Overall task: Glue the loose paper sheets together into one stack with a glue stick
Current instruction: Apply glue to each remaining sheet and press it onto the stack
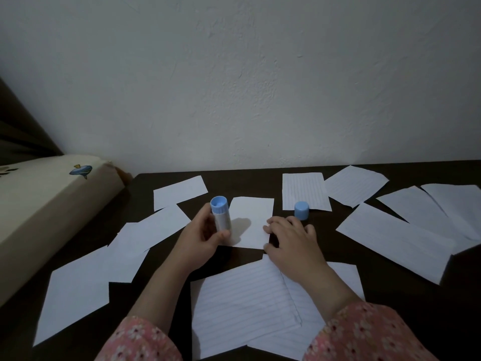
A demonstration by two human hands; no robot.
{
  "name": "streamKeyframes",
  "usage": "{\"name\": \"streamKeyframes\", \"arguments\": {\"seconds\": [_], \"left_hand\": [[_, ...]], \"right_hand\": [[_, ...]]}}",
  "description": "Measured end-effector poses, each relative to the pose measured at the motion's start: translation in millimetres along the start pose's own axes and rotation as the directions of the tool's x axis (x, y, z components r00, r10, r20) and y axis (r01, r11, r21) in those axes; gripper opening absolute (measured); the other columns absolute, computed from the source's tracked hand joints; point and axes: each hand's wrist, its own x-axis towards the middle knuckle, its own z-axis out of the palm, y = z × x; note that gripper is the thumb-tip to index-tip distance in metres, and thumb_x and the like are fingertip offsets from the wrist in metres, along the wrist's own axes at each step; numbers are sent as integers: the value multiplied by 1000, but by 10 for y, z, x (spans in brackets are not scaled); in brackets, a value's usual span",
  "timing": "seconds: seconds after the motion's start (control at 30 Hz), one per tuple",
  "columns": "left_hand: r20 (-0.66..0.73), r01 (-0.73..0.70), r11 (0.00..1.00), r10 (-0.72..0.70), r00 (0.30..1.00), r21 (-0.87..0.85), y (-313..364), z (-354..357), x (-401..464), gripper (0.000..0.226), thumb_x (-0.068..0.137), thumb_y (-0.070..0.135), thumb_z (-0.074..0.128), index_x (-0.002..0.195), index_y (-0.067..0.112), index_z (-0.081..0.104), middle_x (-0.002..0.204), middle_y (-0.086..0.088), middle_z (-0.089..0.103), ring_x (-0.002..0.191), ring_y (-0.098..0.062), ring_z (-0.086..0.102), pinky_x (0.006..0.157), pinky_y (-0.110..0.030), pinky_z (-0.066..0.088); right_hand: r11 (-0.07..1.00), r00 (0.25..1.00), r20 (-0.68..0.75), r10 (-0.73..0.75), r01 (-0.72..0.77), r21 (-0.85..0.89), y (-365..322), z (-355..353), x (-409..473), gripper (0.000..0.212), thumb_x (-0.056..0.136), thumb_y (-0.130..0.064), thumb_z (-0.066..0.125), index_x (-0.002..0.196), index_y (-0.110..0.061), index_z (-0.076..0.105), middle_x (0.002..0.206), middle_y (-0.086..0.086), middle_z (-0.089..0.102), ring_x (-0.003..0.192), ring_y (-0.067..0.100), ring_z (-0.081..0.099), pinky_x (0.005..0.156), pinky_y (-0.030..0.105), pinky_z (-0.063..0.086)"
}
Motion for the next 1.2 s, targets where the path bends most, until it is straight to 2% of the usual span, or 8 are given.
{"name": "streamKeyframes", "arguments": {"seconds": [0.3, 0.4, 0.53, 0.63, 0.73, 0.87, 1.0, 1.2], "left_hand": [[-72, 21, 1000, -21, 997, -2, -27, -16, 9, 53, 91, 20, 62, 133, 38, 35, 111, 18, 44, 98, -3, 44, 82, -23, 38], [-133, 46, 983, -70, 989, -177, -76, 13, 24, 54, 89, 17, 64, 132, 36, 38, 119, 12, 47, 109, -10, 47, 90, -31, 43], [-293, -11, 710, -277, 915, -704, -149, -1, 103, 44, 91, 21, 60, 133, 20, 46, 112, -4, 60, 94, -17, 60, 80, -32, 50], [-321, -47, 527, -443, 837, -848, -125, -25, 200, 39, 94, 25, 57, 131, 21, 45, 98, -3, 59, 74, -12, 51, 64, -25, 41], [-331, -31, 562, -440, 835, -826, -71, 38, 223, 43, 92, 25, 59, 132, 21, 43, 103, -6, 60, 81, -14, 56, 69, -27, 45], [-333, -44, 621, -357, 873, -782, 48, 105, 225, 48, 90, 23, 61, 135, 21, 44, 127, -12, 56, 123, -35, 50, 100, -42, 43], [-294, -54, 680, -242, 925, -731, 161, 109, 225, 54, 90, 24, 61, 139, 23, 39, 121, 2, 56, 115, -19, 55, 89, -31, 49], [-230, -5, 745, -199, 953, -667, 194, 154, 232, 55, 88, 28, 62, 138, 27, 39, 109, 13, 54, 102, -8, 54, 80, -26, 47]], "right_hand": [[1000, 1000, 9, 6, -6, 26, -17, -25, -16, 40, 95, -34, 46, 136, -31, 45, 147, -16, 33, 140, 11, 18, 116, 44, 12], [1000, 1000, 9, 14, -15, 21, -19, -21, -12, 40, 95, -35, 47, 135, -32, 45, 147, -17, 32, 141, 11, 18, 116, 44, 11], [1000, 1000, -1, 13, -13, 9, -26, -15, -10, 40, 95, -36, 47, 135, -33, 45, 147, -17, 33, 140, 10, 19, 115, 43, 13], [1000, 1000, -9, 14, -14, -8, -29, -16, -8, 41, 95, -38, 47, 135, -33, 45, 148, -17, 33, 140, 11, 20, 116, 43, 14], [1000, 1000, -20, 6, -7, -17, -47, -15, -10, 41, 94, -41, 48, 134, -33, 46, 145, -17, 36, 138, 10, 23, 116, 41, 16], [1000, 999, -37, -24, 24, -8, -87, -33, 2, 33, 94, -45, 46, 124, -33, 53, 129, -16, 43, 128, 8, 32, 109, 35, 23], [995, 990, -119, -82, 87, 41, -66, -56, 37, 23, 97, -36, 44, 118, -38, 53, 123, -17, 44, 122, 4, 35, 105, 27, 29], [992, 998, 67, 3, 5, -126, -65, -31, 82, 52, 98, -49, 35, 148, -36, 27, 158, -7, 18, 145, 17, 7, 116, 46, 8]]}}
